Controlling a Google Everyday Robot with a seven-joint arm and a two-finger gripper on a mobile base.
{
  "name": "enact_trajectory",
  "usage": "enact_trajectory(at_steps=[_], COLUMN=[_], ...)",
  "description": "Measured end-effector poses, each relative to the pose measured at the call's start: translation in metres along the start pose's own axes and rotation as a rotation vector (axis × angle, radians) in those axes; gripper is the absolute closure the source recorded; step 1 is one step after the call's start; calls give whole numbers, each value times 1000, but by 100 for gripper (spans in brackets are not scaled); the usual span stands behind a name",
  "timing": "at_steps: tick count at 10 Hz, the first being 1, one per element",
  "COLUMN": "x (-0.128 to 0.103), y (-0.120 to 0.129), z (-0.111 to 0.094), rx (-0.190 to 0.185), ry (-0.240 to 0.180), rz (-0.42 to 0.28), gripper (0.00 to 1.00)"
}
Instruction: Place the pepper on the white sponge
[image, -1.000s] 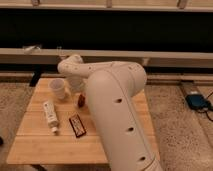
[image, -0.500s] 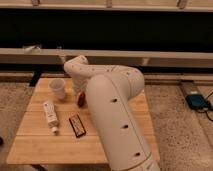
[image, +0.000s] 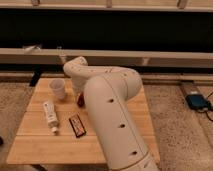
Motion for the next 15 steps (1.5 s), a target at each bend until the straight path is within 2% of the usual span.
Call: enact_trajectory(at_steps=[3,5,6,8,11,15], x=[2,2,0,-8,-25,-30], y=[5,4,0,-11,-49,-108], z=[3,4,1,-19,-50,-56], rx=[8,9,8,5,12,27], ry=[7,9,4,-11,-39,-41], rz=[-14,-12,-5,10,45,115], gripper=[81,92,92,92,92,92])
